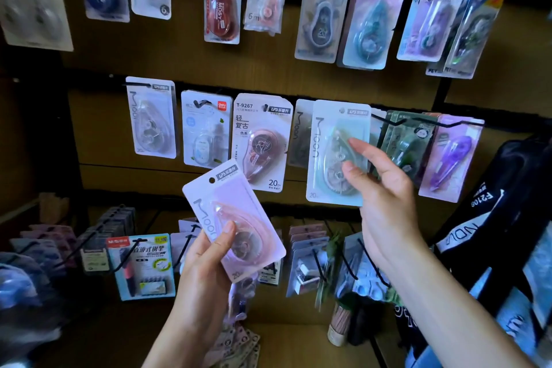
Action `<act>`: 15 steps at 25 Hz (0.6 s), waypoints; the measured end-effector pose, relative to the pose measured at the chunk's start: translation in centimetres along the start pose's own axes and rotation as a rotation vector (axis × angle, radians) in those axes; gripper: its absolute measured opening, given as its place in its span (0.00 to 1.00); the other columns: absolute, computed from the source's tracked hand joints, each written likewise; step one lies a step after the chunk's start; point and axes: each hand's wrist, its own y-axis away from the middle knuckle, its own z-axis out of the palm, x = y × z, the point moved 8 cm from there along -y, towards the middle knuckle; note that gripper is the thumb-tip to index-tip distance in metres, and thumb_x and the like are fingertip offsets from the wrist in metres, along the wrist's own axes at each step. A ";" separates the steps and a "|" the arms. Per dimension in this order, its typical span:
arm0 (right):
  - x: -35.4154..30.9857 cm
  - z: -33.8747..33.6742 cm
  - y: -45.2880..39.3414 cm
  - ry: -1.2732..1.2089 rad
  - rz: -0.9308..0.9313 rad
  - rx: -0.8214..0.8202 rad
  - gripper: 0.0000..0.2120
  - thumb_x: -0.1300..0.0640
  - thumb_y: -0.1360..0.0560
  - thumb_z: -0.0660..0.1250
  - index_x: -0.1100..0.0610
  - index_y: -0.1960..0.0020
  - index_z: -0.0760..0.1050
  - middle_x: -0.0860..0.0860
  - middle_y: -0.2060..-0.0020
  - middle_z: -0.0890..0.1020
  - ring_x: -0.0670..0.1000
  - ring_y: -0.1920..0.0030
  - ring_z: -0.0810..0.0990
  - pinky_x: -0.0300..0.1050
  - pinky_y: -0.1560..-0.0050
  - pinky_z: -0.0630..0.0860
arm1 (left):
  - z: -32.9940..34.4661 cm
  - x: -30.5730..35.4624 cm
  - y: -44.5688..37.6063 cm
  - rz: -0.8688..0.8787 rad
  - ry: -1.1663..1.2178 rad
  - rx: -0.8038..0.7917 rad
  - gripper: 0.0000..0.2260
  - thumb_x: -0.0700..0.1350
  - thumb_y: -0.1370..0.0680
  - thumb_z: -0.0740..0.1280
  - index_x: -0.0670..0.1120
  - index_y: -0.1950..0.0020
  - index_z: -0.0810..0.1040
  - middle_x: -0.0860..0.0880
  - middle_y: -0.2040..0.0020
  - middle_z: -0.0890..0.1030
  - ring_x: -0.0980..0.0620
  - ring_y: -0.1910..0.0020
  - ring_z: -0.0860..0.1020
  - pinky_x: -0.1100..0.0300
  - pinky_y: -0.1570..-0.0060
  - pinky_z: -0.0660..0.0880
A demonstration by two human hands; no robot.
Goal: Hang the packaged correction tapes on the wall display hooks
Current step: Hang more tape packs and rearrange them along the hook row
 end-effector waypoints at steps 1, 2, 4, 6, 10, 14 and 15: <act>-0.1 0.1 -0.1 -0.002 0.002 -0.010 0.16 0.67 0.25 0.68 0.49 0.43 0.81 0.45 0.42 0.83 0.43 0.41 0.81 0.41 0.39 0.76 | -0.2 0.0 0.0 0.004 -0.013 0.006 0.15 0.45 0.26 0.65 0.44 0.41 0.80 0.41 0.46 0.83 0.44 0.48 0.81 0.46 0.43 0.74; -0.1 0.2 -0.1 -0.011 0.004 -0.017 0.16 0.67 0.24 0.68 0.50 0.43 0.80 0.45 0.43 0.84 0.42 0.43 0.82 0.38 0.45 0.78 | -0.4 -0.1 0.0 0.005 -0.024 0.013 0.16 0.45 0.26 0.65 0.43 0.39 0.80 0.40 0.45 0.83 0.43 0.47 0.81 0.45 0.42 0.74; -0.3 0.3 0.1 -0.030 -0.001 -0.023 0.16 0.68 0.24 0.67 0.51 0.42 0.80 0.45 0.45 0.84 0.40 0.46 0.83 0.32 0.51 0.78 | -0.7 -0.1 0.0 0.006 -0.038 0.018 0.16 0.46 0.25 0.65 0.44 0.39 0.80 0.41 0.45 0.83 0.43 0.46 0.80 0.45 0.42 0.74; -0.2 0.2 0.2 -0.030 0.001 -0.008 0.15 0.68 0.24 0.67 0.53 0.41 0.80 0.45 0.46 0.84 0.40 0.48 0.83 0.31 0.54 0.77 | -0.9 0.0 0.1 0.004 -0.043 0.020 0.13 0.45 0.26 0.65 0.47 0.43 0.82 0.43 0.48 0.84 0.44 0.48 0.81 0.46 0.43 0.74; 0.4 0.4 -1.0 0.022 0.010 0.061 0.14 0.67 0.23 0.67 0.52 0.43 0.80 0.45 0.47 0.82 0.38 0.53 0.83 0.30 0.59 0.77 | -1.1 -0.1 0.2 0.005 -0.060 -0.003 0.12 0.45 0.26 0.65 0.46 0.44 0.81 0.44 0.50 0.85 0.47 0.51 0.81 0.51 0.50 0.78; 2.6 2.0 -4.7 0.230 0.052 0.091 0.13 0.63 0.22 0.66 0.48 0.42 0.78 0.48 0.42 0.78 0.42 0.49 0.79 0.27 0.65 0.75 | -1.3 -0.6 0.2 0.001 -0.100 -0.009 0.14 0.45 0.27 0.68 0.45 0.41 0.81 0.45 0.50 0.85 0.47 0.51 0.82 0.52 0.52 0.79; 3.0 2.3 -5.6 0.285 0.065 0.079 0.14 0.63 0.21 0.66 0.48 0.41 0.78 0.48 0.42 0.78 0.42 0.48 0.78 0.25 0.67 0.73 | -1.5 -0.7 0.2 0.001 -0.120 -0.009 0.14 0.45 0.27 0.71 0.46 0.42 0.81 0.44 0.49 0.85 0.47 0.51 0.83 0.53 0.53 0.79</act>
